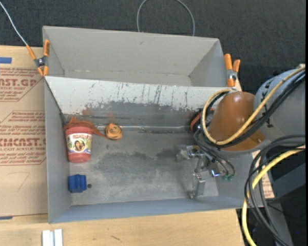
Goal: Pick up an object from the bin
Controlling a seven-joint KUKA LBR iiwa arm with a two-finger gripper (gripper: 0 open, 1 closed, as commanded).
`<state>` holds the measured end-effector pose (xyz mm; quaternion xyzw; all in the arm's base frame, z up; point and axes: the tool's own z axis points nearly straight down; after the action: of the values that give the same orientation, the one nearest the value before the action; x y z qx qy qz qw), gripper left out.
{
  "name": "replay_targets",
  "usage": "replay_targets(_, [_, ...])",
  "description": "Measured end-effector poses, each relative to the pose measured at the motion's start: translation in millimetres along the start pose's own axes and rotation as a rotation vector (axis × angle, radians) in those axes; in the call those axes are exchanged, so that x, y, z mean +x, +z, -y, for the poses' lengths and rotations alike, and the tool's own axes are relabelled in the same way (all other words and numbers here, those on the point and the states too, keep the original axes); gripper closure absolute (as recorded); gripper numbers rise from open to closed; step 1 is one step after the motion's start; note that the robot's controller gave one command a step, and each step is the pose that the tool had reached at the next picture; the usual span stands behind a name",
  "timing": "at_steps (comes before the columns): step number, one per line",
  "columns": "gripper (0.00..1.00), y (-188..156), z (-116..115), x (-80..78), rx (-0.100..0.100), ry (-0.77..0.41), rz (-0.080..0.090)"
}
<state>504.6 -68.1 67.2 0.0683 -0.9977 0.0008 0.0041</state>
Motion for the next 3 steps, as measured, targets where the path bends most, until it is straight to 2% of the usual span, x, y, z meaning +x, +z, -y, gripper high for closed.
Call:
replay_targets(1, [0.00, -97, 44, 1.2, 0.003, 0.112, 0.008])
replay_targets(2, [0.00, -157, 15, -21.6, 0.005, -0.078, 0.015])
replay_targets(3, [0.00, -22, -46, 1.4, 0.000, -0.061, 0.007])
